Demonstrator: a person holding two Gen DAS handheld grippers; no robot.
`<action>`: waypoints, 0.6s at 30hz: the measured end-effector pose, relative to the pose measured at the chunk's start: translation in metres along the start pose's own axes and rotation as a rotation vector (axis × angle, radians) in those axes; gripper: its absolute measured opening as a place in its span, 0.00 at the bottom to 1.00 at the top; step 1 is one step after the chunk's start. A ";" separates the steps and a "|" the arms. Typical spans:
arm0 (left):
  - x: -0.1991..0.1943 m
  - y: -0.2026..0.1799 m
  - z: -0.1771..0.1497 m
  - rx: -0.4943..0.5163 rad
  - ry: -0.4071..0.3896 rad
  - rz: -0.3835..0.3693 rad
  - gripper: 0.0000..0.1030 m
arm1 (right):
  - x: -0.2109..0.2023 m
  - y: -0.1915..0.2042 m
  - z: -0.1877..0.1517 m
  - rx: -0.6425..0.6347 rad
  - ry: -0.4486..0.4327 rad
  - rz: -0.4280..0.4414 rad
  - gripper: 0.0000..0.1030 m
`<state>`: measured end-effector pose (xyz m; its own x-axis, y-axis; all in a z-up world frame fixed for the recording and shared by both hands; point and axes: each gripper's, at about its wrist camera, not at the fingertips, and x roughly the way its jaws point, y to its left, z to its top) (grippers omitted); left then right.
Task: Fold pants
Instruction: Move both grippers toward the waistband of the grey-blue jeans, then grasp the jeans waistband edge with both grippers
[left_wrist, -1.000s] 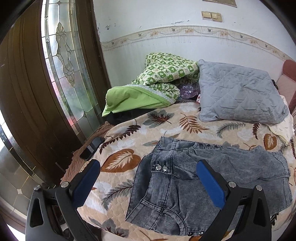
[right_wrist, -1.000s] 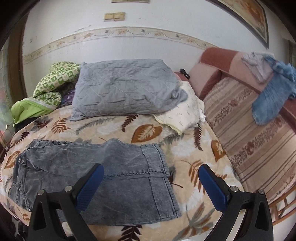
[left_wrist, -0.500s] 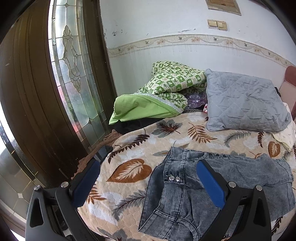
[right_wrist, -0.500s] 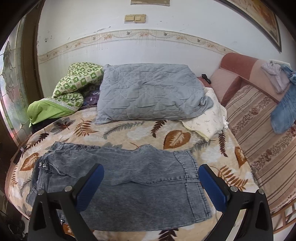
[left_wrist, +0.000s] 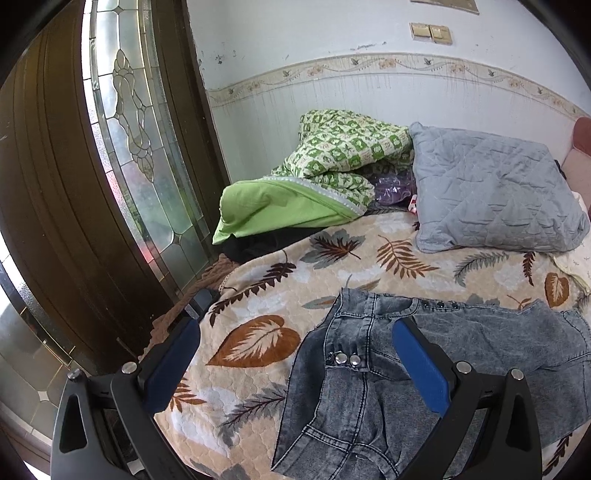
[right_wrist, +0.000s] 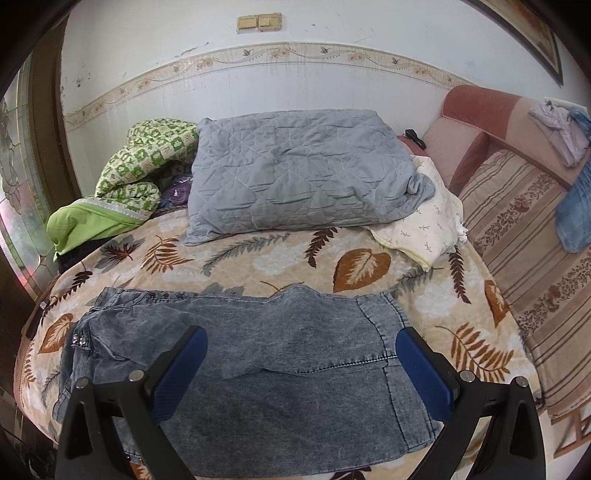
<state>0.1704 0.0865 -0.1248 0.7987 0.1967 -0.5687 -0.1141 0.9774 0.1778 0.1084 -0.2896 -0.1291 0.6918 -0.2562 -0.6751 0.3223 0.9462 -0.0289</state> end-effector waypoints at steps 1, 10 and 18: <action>0.004 -0.003 0.000 0.004 0.007 0.002 1.00 | 0.004 -0.004 0.000 0.012 0.008 0.002 1.00; 0.029 -0.026 0.004 0.065 0.025 -0.023 1.00 | 0.039 -0.039 0.001 0.086 0.071 0.008 1.00; 0.187 -0.040 0.020 0.155 0.377 -0.147 1.00 | 0.149 -0.100 0.044 0.074 0.254 0.032 1.00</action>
<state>0.3364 0.0825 -0.2219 0.5246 0.0985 -0.8456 0.0978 0.9798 0.1747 0.2077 -0.4306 -0.1949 0.5209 -0.1601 -0.8385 0.3560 0.9335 0.0430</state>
